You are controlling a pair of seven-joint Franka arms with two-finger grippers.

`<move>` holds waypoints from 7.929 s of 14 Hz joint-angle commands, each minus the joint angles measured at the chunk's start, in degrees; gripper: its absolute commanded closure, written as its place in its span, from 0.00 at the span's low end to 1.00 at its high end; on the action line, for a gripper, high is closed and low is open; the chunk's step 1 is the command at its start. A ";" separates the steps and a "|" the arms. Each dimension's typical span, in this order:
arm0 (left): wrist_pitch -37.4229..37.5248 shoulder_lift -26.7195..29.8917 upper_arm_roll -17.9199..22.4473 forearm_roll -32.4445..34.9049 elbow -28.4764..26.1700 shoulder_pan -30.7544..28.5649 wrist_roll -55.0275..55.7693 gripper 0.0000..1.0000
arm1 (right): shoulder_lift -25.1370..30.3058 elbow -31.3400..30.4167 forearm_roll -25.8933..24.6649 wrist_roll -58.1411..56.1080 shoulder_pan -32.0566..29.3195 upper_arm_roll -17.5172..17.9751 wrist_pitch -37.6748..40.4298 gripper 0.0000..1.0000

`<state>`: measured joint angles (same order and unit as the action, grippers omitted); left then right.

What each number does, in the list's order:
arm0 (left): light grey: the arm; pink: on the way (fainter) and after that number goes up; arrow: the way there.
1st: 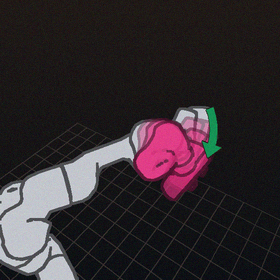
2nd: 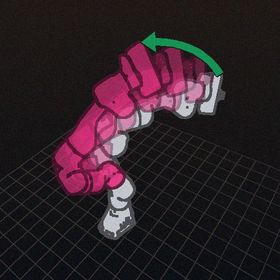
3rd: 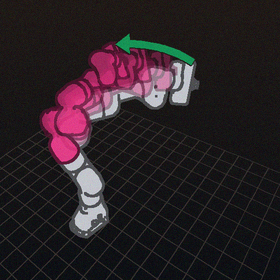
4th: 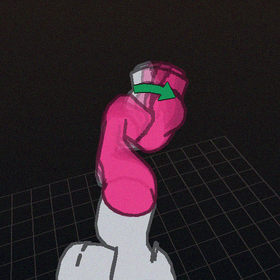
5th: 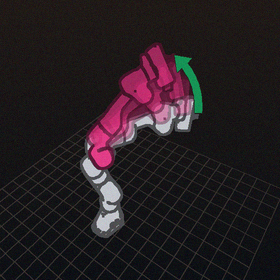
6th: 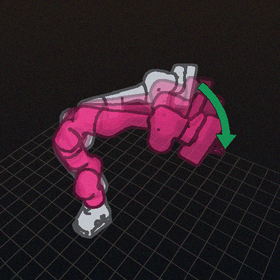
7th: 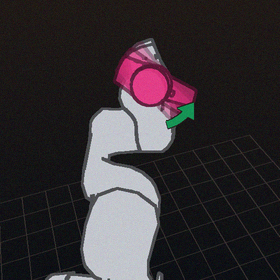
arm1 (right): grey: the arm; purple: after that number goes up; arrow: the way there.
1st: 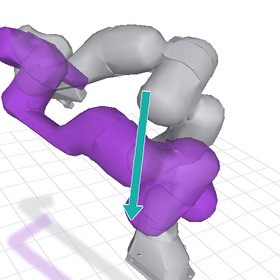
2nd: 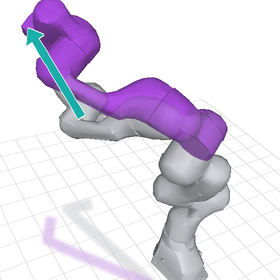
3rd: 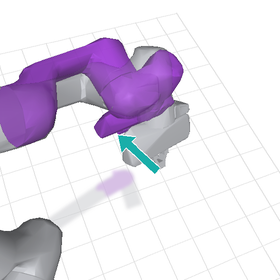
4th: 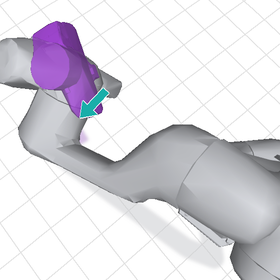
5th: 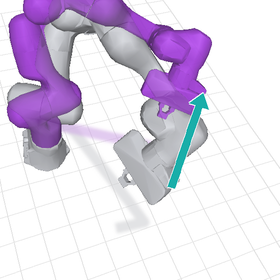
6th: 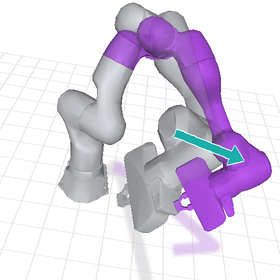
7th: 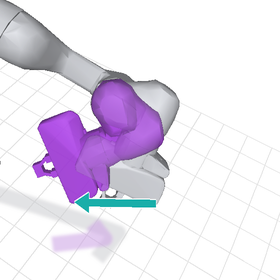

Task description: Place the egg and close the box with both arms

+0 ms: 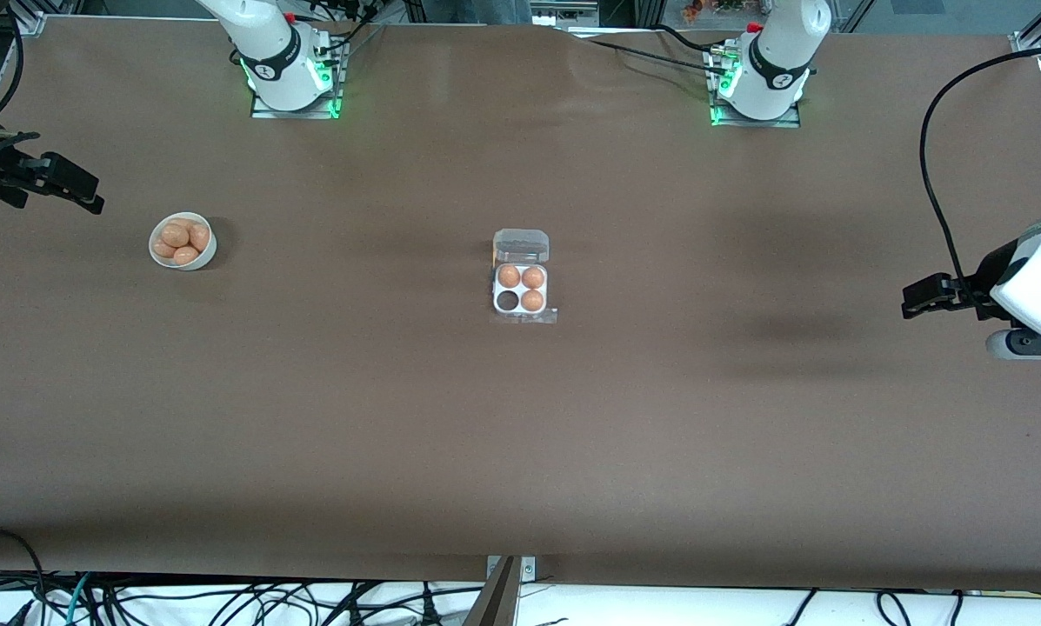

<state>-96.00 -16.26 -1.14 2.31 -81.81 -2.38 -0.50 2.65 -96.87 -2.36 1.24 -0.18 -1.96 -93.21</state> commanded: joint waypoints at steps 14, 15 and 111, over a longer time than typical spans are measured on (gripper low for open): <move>0.64 0.18 -0.18 0.95 0.51 -0.43 0.15 0.00 | 0.17 0.36 0.78 -0.89 -0.17 0.64 0.92 0.00; 0.64 0.18 -0.18 0.95 0.51 -0.52 -0.20 0.00 | 0.17 0.36 0.86 -0.89 -0.17 0.64 0.92 0.00; 0.73 0.09 -0.27 0.86 0.25 -0.26 0.32 0.00 | -18.02 -13.53 1.47 5.67 13.52 -11.84 -9.72 0.58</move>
<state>-95.70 -16.37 -1.23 2.31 -81.53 -2.55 -0.50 -12.83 -114.51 -2.91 1.89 9.52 -13.67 -105.77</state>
